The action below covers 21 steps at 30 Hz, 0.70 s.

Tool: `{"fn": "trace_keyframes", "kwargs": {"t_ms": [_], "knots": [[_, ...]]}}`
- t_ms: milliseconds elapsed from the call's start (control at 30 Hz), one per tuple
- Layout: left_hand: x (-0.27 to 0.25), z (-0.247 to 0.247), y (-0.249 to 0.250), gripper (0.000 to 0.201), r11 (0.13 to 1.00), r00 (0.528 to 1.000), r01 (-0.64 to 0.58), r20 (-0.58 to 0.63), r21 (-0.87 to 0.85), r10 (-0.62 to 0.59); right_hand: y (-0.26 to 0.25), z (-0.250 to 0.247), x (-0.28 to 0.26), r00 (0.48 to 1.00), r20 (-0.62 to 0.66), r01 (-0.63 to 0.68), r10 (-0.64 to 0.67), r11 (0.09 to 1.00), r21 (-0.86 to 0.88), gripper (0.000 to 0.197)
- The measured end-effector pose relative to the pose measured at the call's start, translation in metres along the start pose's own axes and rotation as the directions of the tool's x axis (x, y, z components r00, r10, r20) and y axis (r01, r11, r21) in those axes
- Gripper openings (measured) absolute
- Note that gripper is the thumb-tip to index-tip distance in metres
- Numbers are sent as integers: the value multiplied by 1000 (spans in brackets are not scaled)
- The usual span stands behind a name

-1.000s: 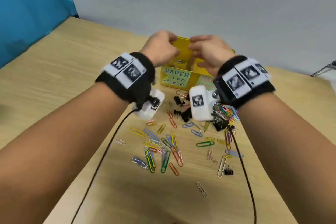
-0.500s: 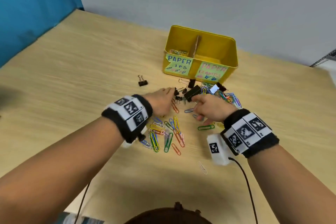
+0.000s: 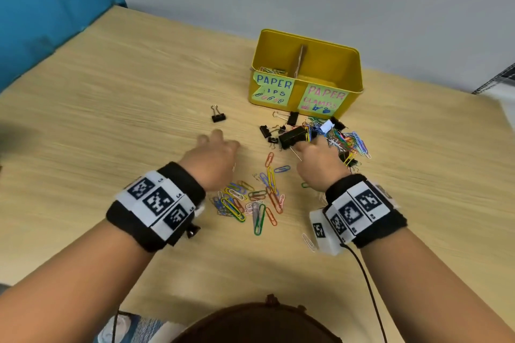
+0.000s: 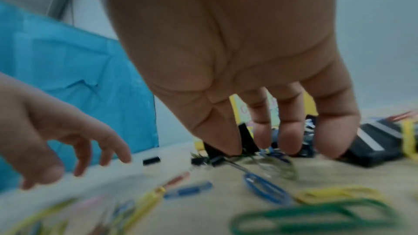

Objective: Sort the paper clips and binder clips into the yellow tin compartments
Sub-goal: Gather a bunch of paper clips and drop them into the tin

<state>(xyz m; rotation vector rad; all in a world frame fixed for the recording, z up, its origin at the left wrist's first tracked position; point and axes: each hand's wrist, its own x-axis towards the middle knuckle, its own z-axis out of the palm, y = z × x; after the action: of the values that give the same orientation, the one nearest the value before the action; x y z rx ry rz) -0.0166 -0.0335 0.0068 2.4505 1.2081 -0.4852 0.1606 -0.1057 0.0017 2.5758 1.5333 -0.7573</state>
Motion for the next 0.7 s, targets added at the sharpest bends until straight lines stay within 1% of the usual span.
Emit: {"fn": "trace_keyframes", "kwargs": {"t_ms": [67, 100, 133, 233, 267, 300, 367, 400, 467, 500, 533, 567, 600, 667, 700], "knots": [[-5, 1, -4, 50, 995, 995, 96, 36, 18, -96, 7, 7, -8, 997, -9, -72, 72, 996, -50, 45], [-7, 4, -3, 47, 994, 992, 108, 67, -7, -107, 9, 11, -11, 997, -4, -73, 73, 996, -41, 43], [-8, 6, 0, 44, 994, 992, 92, 93, -54, -87, 8, 14, -13, 999, 12, -42, 42, 999, -21, 41], [-3, 8, 17, 43, 980, 988, -32, 142, -199, 61, -1, 15, -19, 988, 110, 90, -106, 987, 135, 39], [1, 7, 20, 44, 971, 987, -63, 127, -232, 94, -3, 13, -21, 984, 111, 115, -138, 975, 189, 39], [4, 5, 22, 47, 961, 990, -76, 96, -264, 105, -2, 9, -22, 987, 83, 113, -135, 966, 231, 40], [10, 1, 21, 55, 952, 996, -70, 37, -298, 85, 10, 0, -24, 999, 0, 43, -44, 962, 269, 42], [12, 0, 21, 58, 956, 996, -72, 20, -284, 81, 20, -2, -24, 1000, -26, -10, 17, 966, 258, 43], [11, 2, 24, 62, 975, 994, -96, 26, -200, 103, 37, -1, -27, 989, -24, -143, 149, 973, 179, 43], [9, 5, 27, 63, 981, 992, -118, 26, -152, 123, 41, 2, -30, 981, -18, -189, 193, 974, 125, 42], [5, 7, 31, 63, 983, 989, -141, 27, -115, 145, 42, 7, -33, 978, -13, -204, 206, 975, 86, 41], [2, 11, 33, 63, 982, 986, -161, 35, -99, 165, 41, 11, -37, 983, -2, -184, 185, 980, 76, 40], [-2, 14, 34, 62, 979, 982, -178, 50, -99, 184, 38, 16, -41, 991, 15, -136, 135, 986, 95, 39], [-9, 18, 32, 56, 975, 975, -191, 91, -116, 202, 32, 21, -48, 998, 57, -39, 28, 980, 193, 38], [-11, 18, 30, 53, 975, 975, -188, 95, -120, 200, 28, 21, -49, 999, 53, -14, 2, 971, 240, 39]]}}
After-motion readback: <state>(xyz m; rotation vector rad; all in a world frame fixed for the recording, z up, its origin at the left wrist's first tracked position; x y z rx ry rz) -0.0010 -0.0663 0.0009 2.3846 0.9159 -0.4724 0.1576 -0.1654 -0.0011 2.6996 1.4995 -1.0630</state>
